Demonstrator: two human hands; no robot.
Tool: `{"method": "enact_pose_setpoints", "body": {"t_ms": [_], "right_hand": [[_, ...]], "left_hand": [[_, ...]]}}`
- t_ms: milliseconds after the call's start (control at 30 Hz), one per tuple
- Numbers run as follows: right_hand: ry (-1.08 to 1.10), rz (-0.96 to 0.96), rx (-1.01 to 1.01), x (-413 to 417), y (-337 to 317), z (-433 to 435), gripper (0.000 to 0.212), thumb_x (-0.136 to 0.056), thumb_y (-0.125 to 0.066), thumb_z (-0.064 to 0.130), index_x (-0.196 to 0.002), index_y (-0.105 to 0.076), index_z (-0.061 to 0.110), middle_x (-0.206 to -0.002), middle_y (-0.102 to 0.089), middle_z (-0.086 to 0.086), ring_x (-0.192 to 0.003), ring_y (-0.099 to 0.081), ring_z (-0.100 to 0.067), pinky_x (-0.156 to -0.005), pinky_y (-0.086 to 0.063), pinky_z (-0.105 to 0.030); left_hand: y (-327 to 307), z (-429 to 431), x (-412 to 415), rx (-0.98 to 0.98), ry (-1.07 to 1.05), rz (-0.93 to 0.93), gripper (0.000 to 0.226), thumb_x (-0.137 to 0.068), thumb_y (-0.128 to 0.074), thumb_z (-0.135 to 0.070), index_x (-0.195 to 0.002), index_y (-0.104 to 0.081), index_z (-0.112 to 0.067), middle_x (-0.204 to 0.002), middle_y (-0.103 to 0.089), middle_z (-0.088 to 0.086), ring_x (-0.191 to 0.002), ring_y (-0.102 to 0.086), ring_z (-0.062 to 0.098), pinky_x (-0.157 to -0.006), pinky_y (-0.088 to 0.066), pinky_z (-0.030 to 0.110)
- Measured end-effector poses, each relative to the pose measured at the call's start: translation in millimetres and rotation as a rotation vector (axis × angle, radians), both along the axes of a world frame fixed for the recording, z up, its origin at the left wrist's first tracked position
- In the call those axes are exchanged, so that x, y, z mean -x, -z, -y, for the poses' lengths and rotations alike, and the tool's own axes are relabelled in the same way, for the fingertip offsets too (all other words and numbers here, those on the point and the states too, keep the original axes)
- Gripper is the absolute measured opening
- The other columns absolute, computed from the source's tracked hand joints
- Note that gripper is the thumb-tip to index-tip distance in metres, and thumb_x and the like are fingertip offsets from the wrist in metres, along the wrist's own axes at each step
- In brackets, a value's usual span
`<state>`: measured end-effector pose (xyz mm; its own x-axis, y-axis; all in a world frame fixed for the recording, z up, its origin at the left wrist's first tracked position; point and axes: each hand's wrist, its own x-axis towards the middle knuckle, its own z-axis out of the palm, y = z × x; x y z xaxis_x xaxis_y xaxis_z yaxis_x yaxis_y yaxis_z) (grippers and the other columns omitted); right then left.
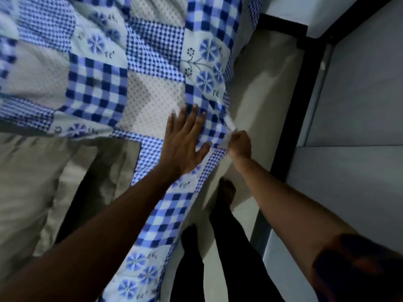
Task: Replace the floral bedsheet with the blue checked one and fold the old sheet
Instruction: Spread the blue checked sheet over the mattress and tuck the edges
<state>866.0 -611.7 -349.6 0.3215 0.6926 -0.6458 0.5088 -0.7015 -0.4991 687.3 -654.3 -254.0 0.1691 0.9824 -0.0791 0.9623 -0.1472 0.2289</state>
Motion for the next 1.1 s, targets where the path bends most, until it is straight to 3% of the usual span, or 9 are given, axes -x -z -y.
{"method": "enact_pose_setpoints", "body": {"t_ms": [67,133,300,433,533,600,767,900,1100], "right_hand": [[-0.116,-0.079,0.056,-11,2,-16,0.032,-0.105,-0.046,0.030,-0.119,-0.055,0.003,-0.125,-0.061,-0.022,-0.116,-0.058,-0.037,-0.088,-0.043,-0.034],[-0.077,-0.153,0.031,-15,-4,-45,0.035,-0.104,-0.048,0.037,-0.123,-0.053,0.007,-0.125,-0.062,-0.017,-0.115,-0.059,-0.033,-0.086,-0.041,-0.030],[-0.025,-0.276,-0.225,7,-39,-148,0.033,-0.103,-0.045,0.049,-0.107,-0.052,0.017,-0.106,-0.067,-0.009,-0.095,-0.063,-0.027,-0.078,-0.047,-0.035],[-0.044,-0.342,-0.332,44,-67,-228,0.039,-0.105,-0.040,0.047,-0.117,-0.052,0.011,-0.110,-0.062,-0.008,-0.091,-0.057,-0.022,-0.076,-0.044,-0.033],[-0.073,-0.269,-0.344,56,-65,-263,0.028,-0.108,-0.037,0.031,-0.113,-0.053,0.009,-0.110,-0.063,-0.015,-0.093,-0.059,-0.028,-0.076,-0.042,-0.034],[-0.056,-0.163,-0.344,47,-55,-275,0.030,-0.107,-0.035,0.025,-0.116,-0.057,0.006,-0.117,-0.063,-0.019,-0.102,-0.060,-0.033,-0.079,-0.042,-0.035],[-0.164,0.066,-0.211,1,-43,-287,0.030,-0.104,-0.042,0.033,-0.112,-0.058,0.009,-0.121,-0.061,-0.019,-0.106,-0.061,-0.037,-0.074,-0.041,-0.034],[-0.158,0.017,-0.195,-16,-59,-330,0.035,-0.102,-0.043,0.042,-0.123,-0.053,0.016,-0.124,-0.063,-0.013,-0.112,-0.061,-0.034,-0.089,-0.047,-0.037],[-0.070,-0.146,-0.440,11,-92,-446,0.041,-0.093,-0.060,0.053,-0.118,-0.052,0.021,-0.111,-0.064,-0.003,-0.104,-0.063,-0.027,-0.080,-0.047,-0.033]], "left_hand": [[0,-22,-12,-0.018,0.003,-0.009,0.070,-0.096,-0.045,-0.055,-0.152,-0.037,-0.014,-0.162,-0.026,0.013,-0.151,-0.018,0.034,-0.118,-0.017,0.059],[-2,-49,-20,-0.052,0.000,-0.029,0.068,-0.097,-0.047,-0.053,-0.153,-0.037,-0.015,-0.163,-0.025,0.012,-0.152,-0.016,0.031,-0.119,-0.015,0.058],[-17,-125,-16,-0.063,-0.039,-0.029,0.067,-0.100,-0.041,-0.055,-0.154,-0.031,-0.018,-0.166,-0.016,0.009,-0.154,-0.007,0.029,-0.121,-0.007,0.059],[-23,-180,-5,-0.013,-0.090,-0.099,0.075,-0.098,-0.031,-0.063,-0.157,-0.022,-0.019,-0.166,-0.010,0.008,-0.153,-0.005,0.030,-0.121,-0.001,0.057],[-13,-205,-3,0.125,-0.084,-0.115,0.082,-0.093,-0.018,-0.068,-0.160,-0.007,-0.021,-0.167,-0.002,0.008,-0.154,-0.001,0.027,-0.122,0.000,0.054],[-7,-214,-6,0.142,-0.040,-0.108,0.082,-0.093,-0.018,-0.067,-0.159,-0.007,-0.019,-0.167,-0.002,0.008,-0.154,-0.002,0.027,-0.123,-0.002,0.054],[-5,-249,-20,-0.045,0.210,0.034,0.067,-0.095,-0.045,-0.053,-0.149,-0.043,-0.013,-0.155,-0.039,0.013,-0.148,-0.028,0.033,-0.120,-0.017,0.054],[-6,-308,-14,-0.145,0.123,0.076,0.064,-0.097,-0.046,-0.050,-0.147,-0.045,-0.011,-0.154,-0.040,0.015,-0.147,-0.029,0.035,-0.116,-0.026,0.055],[-15,-404,11,-0.116,-0.010,0.034,0.074,-0.097,-0.032,-0.064,-0.155,-0.032,-0.016,-0.161,-0.027,0.017,-0.150,-0.019,0.039,-0.119,-0.017,0.059]]}}
